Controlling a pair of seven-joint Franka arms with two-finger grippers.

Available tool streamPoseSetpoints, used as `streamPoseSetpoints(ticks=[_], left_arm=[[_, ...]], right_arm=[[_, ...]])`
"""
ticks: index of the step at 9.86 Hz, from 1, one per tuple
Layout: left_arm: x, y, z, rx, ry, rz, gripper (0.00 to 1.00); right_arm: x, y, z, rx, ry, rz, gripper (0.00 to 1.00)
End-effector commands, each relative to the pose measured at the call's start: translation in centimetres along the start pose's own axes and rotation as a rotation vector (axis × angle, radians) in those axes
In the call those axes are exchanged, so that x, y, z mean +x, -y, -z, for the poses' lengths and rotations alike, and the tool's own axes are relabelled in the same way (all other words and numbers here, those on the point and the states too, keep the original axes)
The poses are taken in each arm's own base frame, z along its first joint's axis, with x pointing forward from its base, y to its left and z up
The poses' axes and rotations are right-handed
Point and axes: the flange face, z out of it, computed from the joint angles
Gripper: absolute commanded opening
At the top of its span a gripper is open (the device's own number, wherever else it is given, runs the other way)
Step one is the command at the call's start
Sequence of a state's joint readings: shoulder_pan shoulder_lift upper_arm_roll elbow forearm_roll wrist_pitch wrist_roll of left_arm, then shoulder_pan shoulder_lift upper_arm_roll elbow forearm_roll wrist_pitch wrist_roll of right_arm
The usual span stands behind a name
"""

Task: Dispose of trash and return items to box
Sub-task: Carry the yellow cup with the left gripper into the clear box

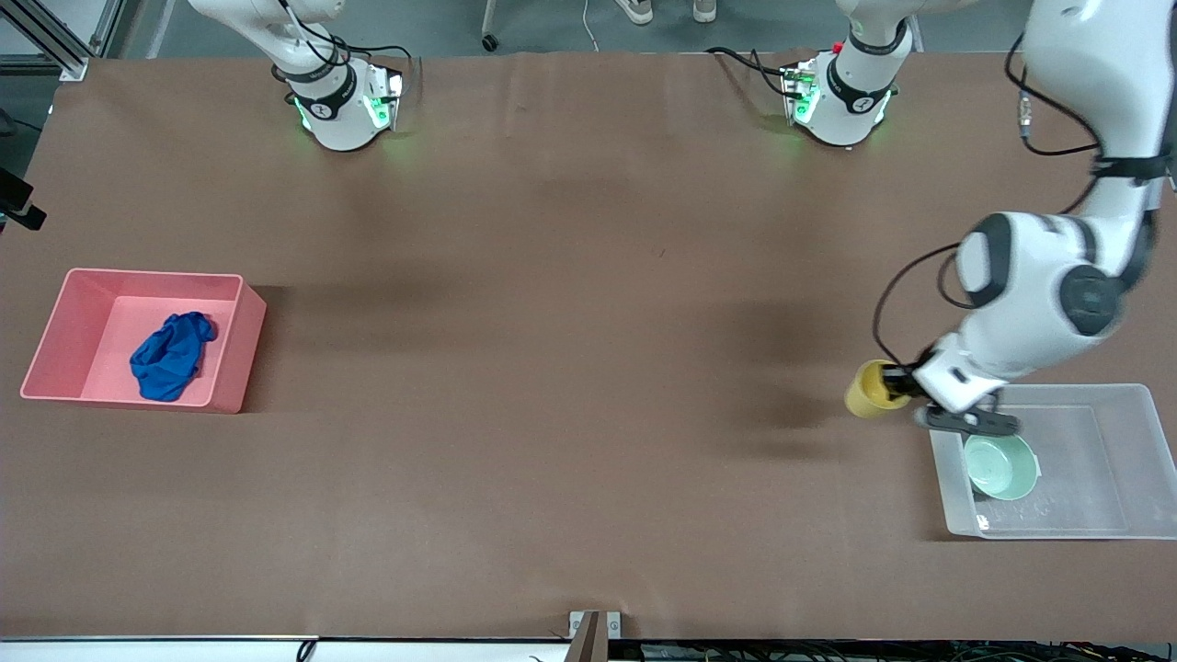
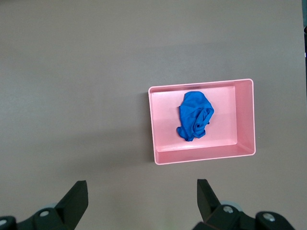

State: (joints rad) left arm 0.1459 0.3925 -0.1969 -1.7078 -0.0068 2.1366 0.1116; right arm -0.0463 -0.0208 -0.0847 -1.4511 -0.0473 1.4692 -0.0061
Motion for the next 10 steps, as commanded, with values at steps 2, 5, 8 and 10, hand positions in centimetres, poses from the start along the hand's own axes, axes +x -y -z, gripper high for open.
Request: streamPoseSetpoints(ticks=[2,5,8,10], left_arm=[[4.4,9.7,0.0,0.009,0.027,-0.090,0.00],[5.8,17.2,-0.3,0.073,-0.015,-0.155,0.00],[6.1,19.3,-5.3,0.089,-0.033,-0.140,0.00],[5.9,19.8,-9.0,0.079,-0.023,-0.132,0.00]], right_arm=[[-0.3,-0.2,0.1,0.003,0.001,-0.014,1.00],[-0.3,-0.2,0.1,0.003,0.002,-0.014,1.00],[-0.3,-0.3,0.1,0.003,0.001,-0.016,1.00],[-0.3,-0.1,0.1,0.003,0.001,-0.013,1.00]])
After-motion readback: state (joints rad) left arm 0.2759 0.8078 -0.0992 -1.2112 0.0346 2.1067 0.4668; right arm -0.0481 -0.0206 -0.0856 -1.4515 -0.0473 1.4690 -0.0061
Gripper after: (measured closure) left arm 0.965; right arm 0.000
